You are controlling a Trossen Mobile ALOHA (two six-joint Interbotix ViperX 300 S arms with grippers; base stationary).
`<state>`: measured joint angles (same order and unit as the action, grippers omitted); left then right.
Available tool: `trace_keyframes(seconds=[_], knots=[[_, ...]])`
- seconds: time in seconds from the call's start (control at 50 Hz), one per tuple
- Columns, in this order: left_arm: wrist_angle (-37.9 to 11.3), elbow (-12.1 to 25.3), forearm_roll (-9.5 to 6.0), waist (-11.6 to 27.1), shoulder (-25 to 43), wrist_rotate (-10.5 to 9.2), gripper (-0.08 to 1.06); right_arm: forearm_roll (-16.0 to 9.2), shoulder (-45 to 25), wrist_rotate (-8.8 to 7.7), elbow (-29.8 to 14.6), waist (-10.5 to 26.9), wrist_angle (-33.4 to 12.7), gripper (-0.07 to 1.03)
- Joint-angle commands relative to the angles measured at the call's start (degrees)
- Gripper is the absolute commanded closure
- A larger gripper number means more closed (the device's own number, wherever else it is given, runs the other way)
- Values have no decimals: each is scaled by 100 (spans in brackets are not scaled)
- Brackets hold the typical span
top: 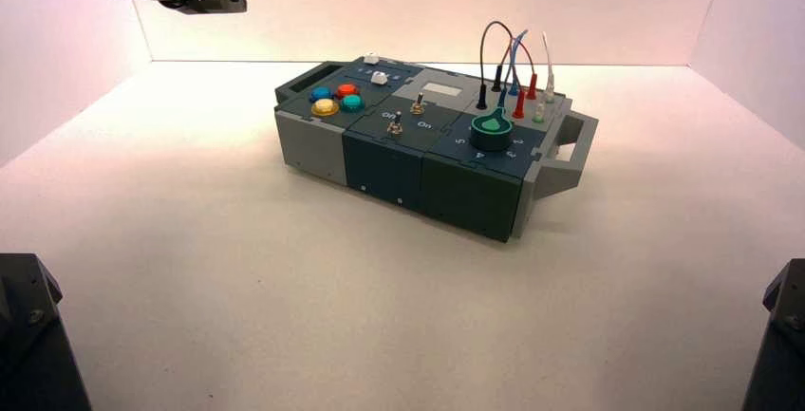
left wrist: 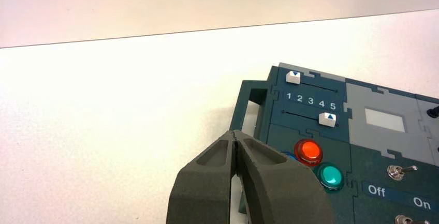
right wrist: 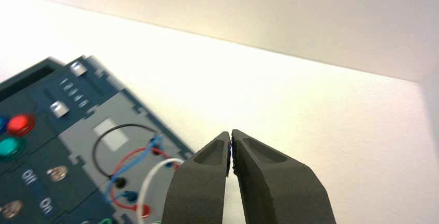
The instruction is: Move the right gripper to the right.
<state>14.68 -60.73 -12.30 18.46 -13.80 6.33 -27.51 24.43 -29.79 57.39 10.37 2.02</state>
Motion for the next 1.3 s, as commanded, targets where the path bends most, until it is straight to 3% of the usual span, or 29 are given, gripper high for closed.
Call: trace_keyframes(seconds=[0.02,0.68,1.3], knots=[[35,97,18,0,-114,18,100,-18,299,9,53,-246,141,95],[35,114,9,0,-114,18,101,-123,501,18,360,-1283,229,95],[35,132,18,0,-149,18,101,-211,510,35,404,-1301,202,95]])
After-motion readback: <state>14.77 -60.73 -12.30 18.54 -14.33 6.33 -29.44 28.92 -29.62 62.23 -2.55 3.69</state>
